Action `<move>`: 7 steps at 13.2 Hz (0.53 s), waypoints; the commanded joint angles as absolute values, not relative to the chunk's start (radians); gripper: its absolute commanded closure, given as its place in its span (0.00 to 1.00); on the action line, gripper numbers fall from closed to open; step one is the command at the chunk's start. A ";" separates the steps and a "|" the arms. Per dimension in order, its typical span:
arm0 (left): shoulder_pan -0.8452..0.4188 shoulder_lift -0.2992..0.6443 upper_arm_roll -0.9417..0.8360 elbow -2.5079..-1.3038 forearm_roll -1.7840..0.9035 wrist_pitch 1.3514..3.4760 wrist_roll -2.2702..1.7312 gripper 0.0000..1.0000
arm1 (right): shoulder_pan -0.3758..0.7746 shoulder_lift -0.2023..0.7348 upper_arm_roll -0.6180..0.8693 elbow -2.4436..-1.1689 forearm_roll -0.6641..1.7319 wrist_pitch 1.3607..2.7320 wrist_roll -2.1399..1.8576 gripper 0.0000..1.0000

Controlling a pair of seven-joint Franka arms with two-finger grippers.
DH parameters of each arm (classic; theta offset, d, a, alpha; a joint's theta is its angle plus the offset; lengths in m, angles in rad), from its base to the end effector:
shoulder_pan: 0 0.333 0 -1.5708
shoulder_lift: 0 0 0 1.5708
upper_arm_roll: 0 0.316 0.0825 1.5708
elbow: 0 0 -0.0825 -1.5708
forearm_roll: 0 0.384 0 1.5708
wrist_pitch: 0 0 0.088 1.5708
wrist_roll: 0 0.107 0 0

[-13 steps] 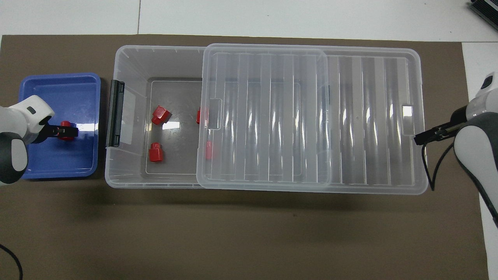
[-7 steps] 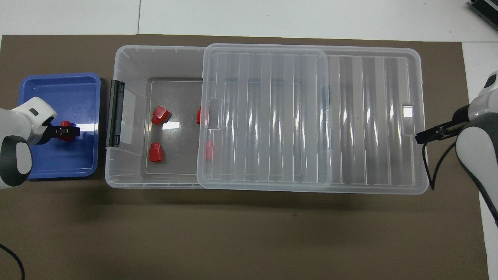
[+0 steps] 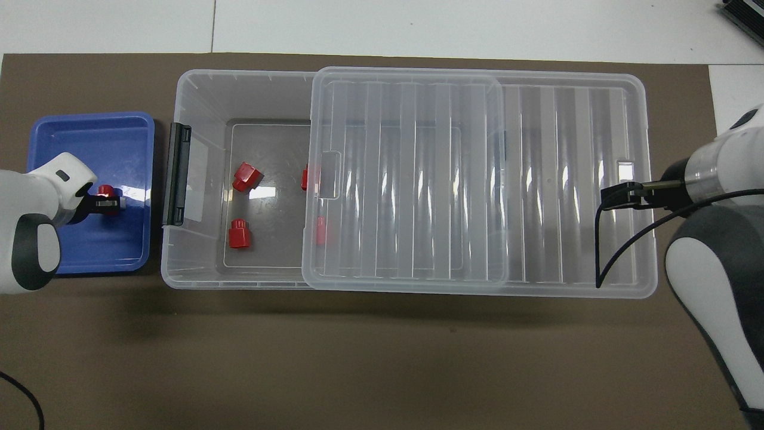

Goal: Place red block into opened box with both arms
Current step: 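Slide the lid away from the tray with the right gripper while the left gripper grasps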

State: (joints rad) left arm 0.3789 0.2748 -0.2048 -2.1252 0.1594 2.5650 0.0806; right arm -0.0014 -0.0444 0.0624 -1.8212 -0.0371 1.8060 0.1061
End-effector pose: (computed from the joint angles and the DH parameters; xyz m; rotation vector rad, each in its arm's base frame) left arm 0.5809 0.1023 0.2995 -3.0655 0.0314 -0.2555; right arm 0.5514 0.0311 0.5502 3.1043 -0.0574 0.0501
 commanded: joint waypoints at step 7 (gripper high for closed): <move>0.319 0.239 -0.204 -1.858 0.108 2.115 0.029 0.97 | -0.003 0.027 0.064 -1.513 -0.031 1.589 0.216 0.00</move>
